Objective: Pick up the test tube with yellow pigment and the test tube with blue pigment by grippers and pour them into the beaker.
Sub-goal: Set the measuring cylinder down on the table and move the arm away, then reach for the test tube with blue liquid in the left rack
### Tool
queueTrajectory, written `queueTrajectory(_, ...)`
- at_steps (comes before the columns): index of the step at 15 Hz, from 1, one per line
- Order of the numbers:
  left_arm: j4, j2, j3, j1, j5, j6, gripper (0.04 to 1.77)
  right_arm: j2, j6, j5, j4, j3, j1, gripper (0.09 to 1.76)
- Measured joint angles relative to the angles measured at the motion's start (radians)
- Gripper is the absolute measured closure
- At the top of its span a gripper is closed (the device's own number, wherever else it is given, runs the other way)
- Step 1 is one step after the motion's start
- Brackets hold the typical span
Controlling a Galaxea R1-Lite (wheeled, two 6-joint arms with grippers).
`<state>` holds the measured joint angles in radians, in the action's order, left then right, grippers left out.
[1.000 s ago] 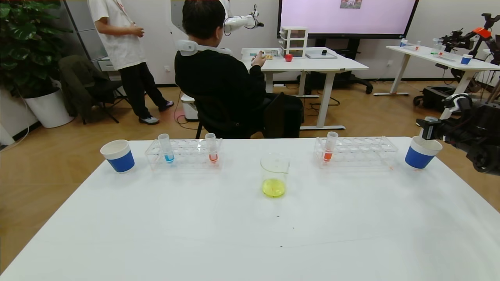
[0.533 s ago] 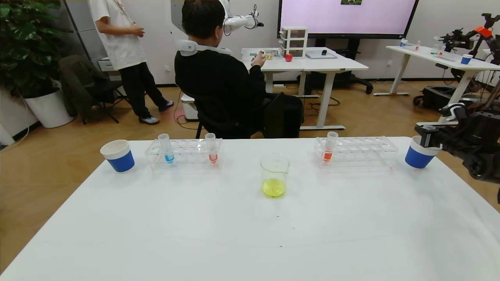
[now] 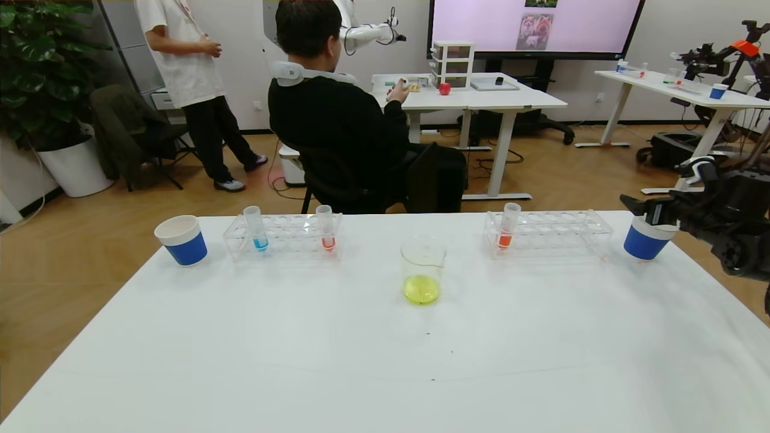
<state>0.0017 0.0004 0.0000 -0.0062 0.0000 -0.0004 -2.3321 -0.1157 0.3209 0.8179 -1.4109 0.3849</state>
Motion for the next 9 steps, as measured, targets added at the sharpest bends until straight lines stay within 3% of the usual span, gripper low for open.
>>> queueTrajectory(4,0.000,0.000,0.000,0.000,0.000,0.000,0.06,0.087,0.041,-0.050,-0.046,-0.013,-0.093,0.11)
queueTrajectory(9,0.000,0.000,0.000,0.000,0.000,0.000,0.06,0.281,0.090,-0.178,-0.156,-0.009,-0.362,0.11)
